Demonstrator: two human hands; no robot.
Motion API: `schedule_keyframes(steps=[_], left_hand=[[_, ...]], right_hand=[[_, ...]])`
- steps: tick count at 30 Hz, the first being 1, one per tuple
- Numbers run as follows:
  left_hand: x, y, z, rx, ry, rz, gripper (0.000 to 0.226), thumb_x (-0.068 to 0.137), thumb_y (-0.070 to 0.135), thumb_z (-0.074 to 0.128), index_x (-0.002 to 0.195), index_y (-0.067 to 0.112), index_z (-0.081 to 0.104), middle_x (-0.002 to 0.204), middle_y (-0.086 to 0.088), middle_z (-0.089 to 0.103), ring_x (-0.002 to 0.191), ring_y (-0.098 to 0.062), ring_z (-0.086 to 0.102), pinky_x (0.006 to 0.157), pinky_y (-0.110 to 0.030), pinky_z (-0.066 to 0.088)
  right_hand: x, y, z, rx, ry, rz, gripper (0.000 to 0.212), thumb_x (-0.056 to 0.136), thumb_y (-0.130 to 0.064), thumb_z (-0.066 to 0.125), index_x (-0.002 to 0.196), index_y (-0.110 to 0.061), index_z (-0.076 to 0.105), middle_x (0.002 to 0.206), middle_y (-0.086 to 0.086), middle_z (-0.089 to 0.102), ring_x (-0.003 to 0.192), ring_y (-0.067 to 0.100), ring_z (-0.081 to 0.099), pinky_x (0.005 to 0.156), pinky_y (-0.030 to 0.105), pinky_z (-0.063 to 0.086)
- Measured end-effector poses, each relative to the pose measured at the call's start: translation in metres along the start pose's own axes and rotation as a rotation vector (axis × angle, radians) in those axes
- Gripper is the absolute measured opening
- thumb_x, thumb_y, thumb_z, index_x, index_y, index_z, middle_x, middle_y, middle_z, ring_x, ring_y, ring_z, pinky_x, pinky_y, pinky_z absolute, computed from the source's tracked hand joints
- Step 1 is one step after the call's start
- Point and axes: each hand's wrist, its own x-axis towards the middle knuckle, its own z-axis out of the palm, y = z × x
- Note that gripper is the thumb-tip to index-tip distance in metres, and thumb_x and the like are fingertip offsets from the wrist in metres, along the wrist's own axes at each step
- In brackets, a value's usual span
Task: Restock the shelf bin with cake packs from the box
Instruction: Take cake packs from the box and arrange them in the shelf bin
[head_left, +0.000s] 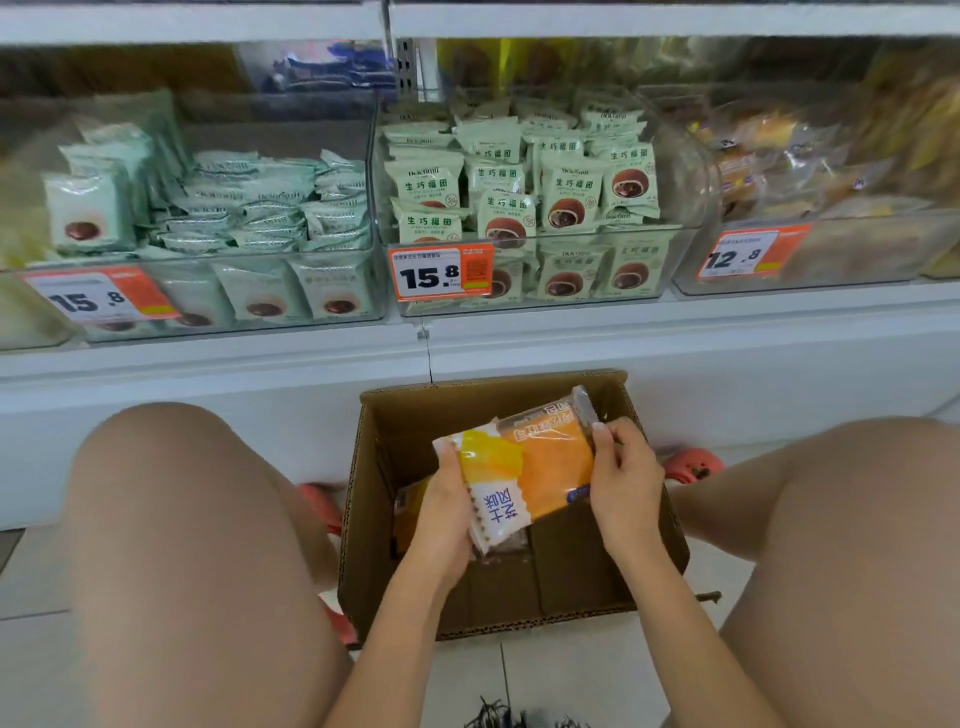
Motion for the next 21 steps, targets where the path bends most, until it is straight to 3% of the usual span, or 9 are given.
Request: schedule_keyframes(steps=[3, 6, 8, 9, 12, 15, 18, 21], left_hand=[[-0.005, 0.017, -0.001, -0.038, -0.088, 0.082, 0.058, 0.089, 0.061, 0.021, 0.122, 0.03, 0.057, 0.106, -0.002, 0.072, 0.103, -0.023, 0.067, 0.095, -0.047, 0.048], [-0.01, 0.052, -0.005, -0.022, -0.192, 0.237, 0.057, 0.087, 0.064, 0.031, 0.131, 0.033, 0.049, 0.117, 0.002, 0.068, 0.109, -0.017, 0.063, 0.093, -0.038, 0.046], [-0.018, 0.08, -0.001, 0.212, -0.225, 0.327, 0.052, 0.081, 0.057, 0.057, 0.124, 0.029, 0.057, 0.104, 0.009, 0.072, 0.098, -0.007, 0.067, 0.083, -0.026, 0.051], [-0.022, 0.092, 0.003, 0.338, -0.245, 0.357, 0.038, 0.08, 0.045, 0.065, 0.114, 0.028, 0.062, 0.093, 0.014, 0.073, 0.089, 0.0, 0.068, 0.078, -0.02, 0.052], [-0.029, 0.124, 0.019, 0.577, -0.273, 0.419, 0.016, 0.079, 0.023, 0.072, 0.093, 0.028, 0.067, 0.079, 0.021, 0.072, 0.078, 0.006, 0.067, 0.075, -0.015, 0.05], [-0.035, 0.148, 0.04, 0.457, -0.27, 0.438, 0.023, 0.077, 0.016, 0.076, 0.094, 0.026, 0.064, 0.074, 0.02, 0.072, 0.072, 0.006, 0.067, 0.066, -0.014, 0.051], [-0.037, 0.161, 0.065, 0.149, -0.29, 0.406, 0.053, 0.06, 0.018, 0.083, 0.109, 0.017, 0.062, 0.09, 0.004, 0.074, 0.081, -0.01, 0.07, 0.071, -0.029, 0.058], [-0.036, 0.177, 0.075, -0.196, -0.303, 0.342, 0.045, 0.058, 0.02, 0.078, 0.102, 0.015, 0.067, 0.091, -0.006, 0.074, 0.08, -0.018, 0.071, 0.066, -0.033, 0.059]], right_hand=[[0.017, -0.013, -0.008, 0.066, -0.032, -0.037, 0.024, 0.099, -0.022, 0.043, 0.077, -0.018, 0.052, 0.066, -0.004, 0.053, 0.059, 0.003, 0.05, 0.057, 0.02, 0.038], [0.045, -0.048, -0.026, 0.173, -0.133, -0.116, 0.022, 0.097, -0.013, 0.048, 0.079, -0.008, 0.06, 0.067, -0.001, 0.059, 0.057, -0.002, 0.054, 0.056, 0.016, 0.043], [0.064, -0.081, -0.039, 0.103, -0.206, -0.246, 0.016, 0.094, -0.011, 0.054, 0.081, -0.012, 0.064, 0.072, -0.004, 0.064, 0.06, -0.008, 0.058, 0.058, 0.008, 0.042], [0.072, -0.1, -0.045, 0.063, -0.254, -0.315, 0.014, 0.093, -0.011, 0.056, 0.082, -0.014, 0.065, 0.072, -0.006, 0.065, 0.06, -0.008, 0.059, 0.058, 0.007, 0.043], [0.093, -0.16, -0.062, -0.09, -0.406, -0.498, 0.012, 0.091, -0.014, 0.06, 0.083, -0.015, 0.069, 0.072, -0.005, 0.066, 0.06, -0.003, 0.059, 0.06, 0.012, 0.045], [0.098, -0.217, -0.066, -0.342, -0.558, -0.672, 0.013, 0.087, -0.023, 0.065, 0.09, -0.016, 0.075, 0.068, -0.022, 0.061, 0.06, -0.012, 0.056, 0.056, 0.004, 0.039], [0.096, -0.255, -0.068, -0.459, -0.565, -0.793, 0.011, 0.085, -0.03, 0.068, 0.086, -0.024, 0.076, 0.077, -0.014, 0.071, 0.069, -0.005, 0.059, 0.065, 0.012, 0.044], [0.089, -0.262, -0.098, -0.058, -0.457, -0.63, 0.014, 0.083, -0.033, 0.069, 0.095, -0.028, 0.073, 0.096, -0.014, 0.071, 0.091, 0.0, 0.064, 0.082, 0.023, 0.051]])
